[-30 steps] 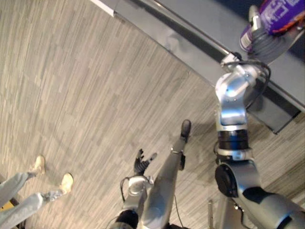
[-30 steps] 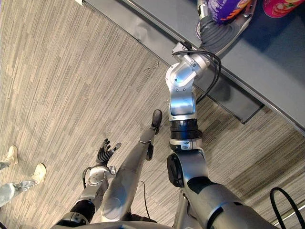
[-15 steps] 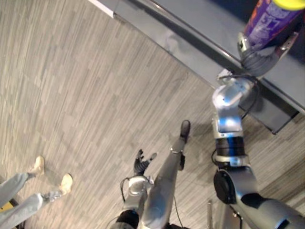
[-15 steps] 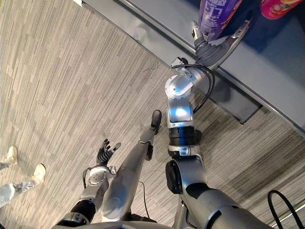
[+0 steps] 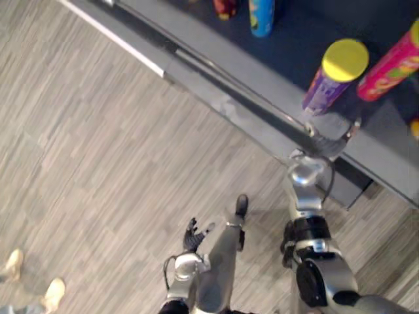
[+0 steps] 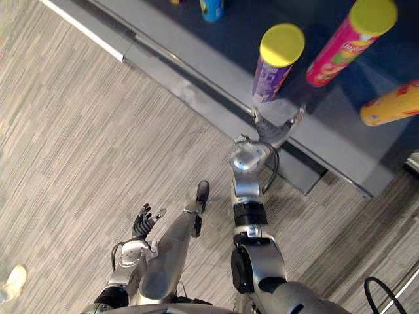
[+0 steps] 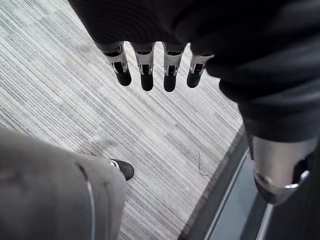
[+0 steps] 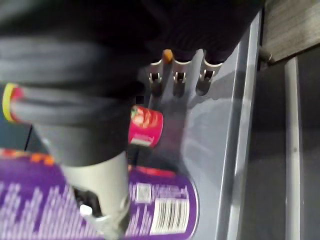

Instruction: Put the gum and the chips on the shelf.

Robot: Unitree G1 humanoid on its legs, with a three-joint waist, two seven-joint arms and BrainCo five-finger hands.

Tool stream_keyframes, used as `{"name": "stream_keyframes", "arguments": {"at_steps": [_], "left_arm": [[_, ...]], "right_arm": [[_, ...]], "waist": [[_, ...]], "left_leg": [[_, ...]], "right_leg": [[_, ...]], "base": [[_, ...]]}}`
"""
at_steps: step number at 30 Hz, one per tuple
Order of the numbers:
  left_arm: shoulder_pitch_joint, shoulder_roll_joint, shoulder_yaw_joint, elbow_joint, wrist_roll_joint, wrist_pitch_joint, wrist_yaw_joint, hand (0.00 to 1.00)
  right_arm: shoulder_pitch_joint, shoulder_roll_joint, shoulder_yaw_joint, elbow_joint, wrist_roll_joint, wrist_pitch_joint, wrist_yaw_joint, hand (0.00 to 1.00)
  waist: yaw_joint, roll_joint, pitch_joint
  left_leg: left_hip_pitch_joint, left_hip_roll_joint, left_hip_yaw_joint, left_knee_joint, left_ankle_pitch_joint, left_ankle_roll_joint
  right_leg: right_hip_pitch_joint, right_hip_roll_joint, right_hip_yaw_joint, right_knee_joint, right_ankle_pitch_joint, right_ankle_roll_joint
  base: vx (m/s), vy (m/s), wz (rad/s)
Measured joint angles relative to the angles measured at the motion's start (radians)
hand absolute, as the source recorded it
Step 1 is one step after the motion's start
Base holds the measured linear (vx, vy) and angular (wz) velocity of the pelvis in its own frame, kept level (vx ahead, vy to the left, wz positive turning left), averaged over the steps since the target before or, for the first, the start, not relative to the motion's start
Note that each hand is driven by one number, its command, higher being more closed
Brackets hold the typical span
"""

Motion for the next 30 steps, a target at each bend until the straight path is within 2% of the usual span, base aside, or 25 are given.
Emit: {"name": "stream_keyframes", "arguments": {"at_steps": [2,5,8,10,13,15,16,18,19,20,21,22,23,24,27,29,30], "left_arm": [[0.031,0.01,0.001,-0.006,0.005,0.004,-0.014,0.0],[0.061,0.021,0.002,-0.002,0.013,0.007,-0.033,0.0],[0.078,0.024,0.012,0.021,0.051,0.014,-0.034,0.0],[0.096,0.033,0.015,0.047,0.06,0.019,-0.033,0.0],[0.106,0.044,0.047,0.097,0.096,0.029,-0.032,0.0],[0.118,0.05,0.076,0.134,0.123,0.044,-0.031,0.0],[0.127,0.051,0.087,0.136,0.129,0.049,-0.031,0.0],[0.147,0.053,0.116,0.169,0.135,0.056,-0.029,0.0],[0.151,0.052,0.124,0.174,0.135,0.063,-0.029,0.0],[0.156,0.052,0.13,0.179,0.135,0.07,-0.029,0.0],[0.166,0.053,0.132,0.18,0.135,0.072,-0.03,0.0],[0.171,0.055,0.132,0.181,0.135,0.073,-0.031,0.0],[0.175,0.06,0.133,0.181,0.134,0.073,-0.034,0.0],[0.183,0.062,0.133,0.182,0.134,0.074,-0.053,0.0],[0.189,0.065,0.137,0.194,0.13,0.073,-0.112,0.0],[0.19,0.065,0.143,0.203,0.131,0.072,-0.138,0.0],[0.19,0.064,0.149,0.208,0.131,0.07,-0.153,0.0]], "right_arm": [[0.103,0.014,0.006,-0.014,-0.008,-0.008,0.012,0.0],[0.226,0.028,0.011,-0.028,-0.014,-0.013,0.046,0.0],[0.286,-0.005,0.014,0.036,-0.012,-0.034,0.068,0.0],[0.332,-0.029,0.032,0.101,-0.007,-0.059,0.091,0.0],[0.509,-0.042,0.064,0.15,0.027,-0.089,0.178,0.0],[0.65,-0.044,0.082,0.201,0.082,-0.087,0.279,0.0],[0.685,-0.046,0.084,0.211,0.101,-0.085,0.318,0.0],[0.809,-0.064,0.081,0.243,0.174,-0.074,0.462,0.0],[0.833,-0.07,0.081,0.249,0.195,-0.068,0.489,0.0],[0.872,-0.084,0.079,0.252,0.268,-0.066,0.554,0.0],[0.898,-0.105,0.071,0.271,0.401,-0.065,0.637,0.0],[0.91,-0.12,0.067,0.304,0.463,-0.065,0.679,0.0],[0.914,-0.129,0.057,0.331,0.516,-0.063,0.722,0.0],[0.91,-0.149,0.011,0.421,0.629,-0.051,0.841,0.0],[0.882,-0.169,-0.078,0.624,0.699,-0.02,0.966,0.0],[0.874,-0.169,-0.128,0.729,0.692,0.004,1.007,0.0],[0.872,-0.162,-0.167,0.775,0.655,0.026,1.019,0.0]], "waist": [[-0.021,-0.018,-0.027],[-0.026,-0.036,-0.073],[-0.035,-0.052,-0.115],[-0.055,-0.073,-0.145],[-0.083,-0.114,-0.2],[-0.12,-0.144,-0.255],[-0.131,-0.15,-0.266],[-0.173,-0.166,-0.318],[-0.184,-0.169,-0.326],[-0.197,-0.17,-0.33],[-0.213,-0.171,-0.337],[-0.226,-0.171,-0.339],[-0.232,-0.17,-0.341],[-0.243,-0.169,-0.347],[-0.242,-0.163,-0.358],[-0.245,-0.158,-0.36],[-0.246,-0.156,-0.362]], "left_leg": [[0.019,0.006,0.02,0.003,-0.012,-0.001],[0.041,0.007,0.022,0.002,-0.014,-0.003],[0.078,0.007,0.019,-0.013,-0.012,0.001],[0.128,0.005,0.02,-0.033,-0.011,0.001],[0.211,0.004,0.025,-0.065,-0.012,0.0],[0.267,0.005,0.036,-0.094,-0.012,0.0],[0.292,0.005,0.042,-0.108,-0.012,0.0],[0.368,0.006,0.07,-0.161,-0.009,-0.005],[0.386,0.006,0.079,-0.175,-0.006,-0.008],[0.424,0.007,0.096,-0.202,-0.001,-0.01],[0.454,0.009,0.116,-0.231,0.01,-0.012],[0.473,0.01,0.13,-0.251,0.019,-0.011],[0.486,0.01,0.137,-0.262,0.022,-0.011],[0.509,0.012,0.156,-0.281,0.029,-0.011],[0.555,0.014,0.186,-0.312,0.035,-0.009],[0.575,0.011,0.187,-0.326,0.038,-0.008],[0.581,0.008,0.185,-0.334,0.041,-0.007]], "right_leg": [[0.028,-0.003,-0.004,-0.012,-0.006,0.003],[0.063,-0.004,-0.013,-0.036,-0.008,0.004],[0.107,-0.003,-0.022,-0.064,-0.007,0.004],[0.16,-0.002,-0.026,-0.095,-0.007,0.004],[0.248,-0.001,-0.029,-0.139,-0.006,0.005],[0.299,0.0,-0.026,-0.168,-0.006,0.006],[0.316,0.0,-0.021,-0.174,-0.007,0.006],[0.36,0.004,0.01,-0.2,-0.007,0.006],[0.364,0.005,0.022,-0.201,-0.007,0.006],[0.376,0.008,0.047,-0.204,-0.007,0.006],[0.38,0.011,0.07,-0.204,-0.006,0.007],[0.383,0.014,0.082,-0.204,-0.004,0.01],[0.386,0.015,0.091,-0.206,-0.002,0.013],[0.395,0.02,0.109,-0.216,0.003,0.02],[0.419,0.029,0.14,-0.239,0.017,0.024],[0.439,0.028,0.144,-0.256,0.023,0.029],[0.447,0.026,0.143,-0.265,0.026,0.03]], "base": [[0.01,-0.003,0.04],[0.04,-0.008,0.02],[0.07,-0.019,0.06],[0.12,-0.033,0.04],[0.15,-0.036,0.0],[0.14,-0.034,-0.08],[0.14,-0.028,-0.24],[0.08,-0.018,-0.39],[0.03,-0.015,-0.52],[-0.02,-0.016,-0.6],[-0.04,-0.023,-0.6],[-0.05,-0.018,-0.45],[-0.05,-0.011,-0.39],[-0.03,-0.003,-0.39],[-0.02,0.002,-0.34],[0.0,0.005,-0.09],[0.0,0.0,0.0]]}}
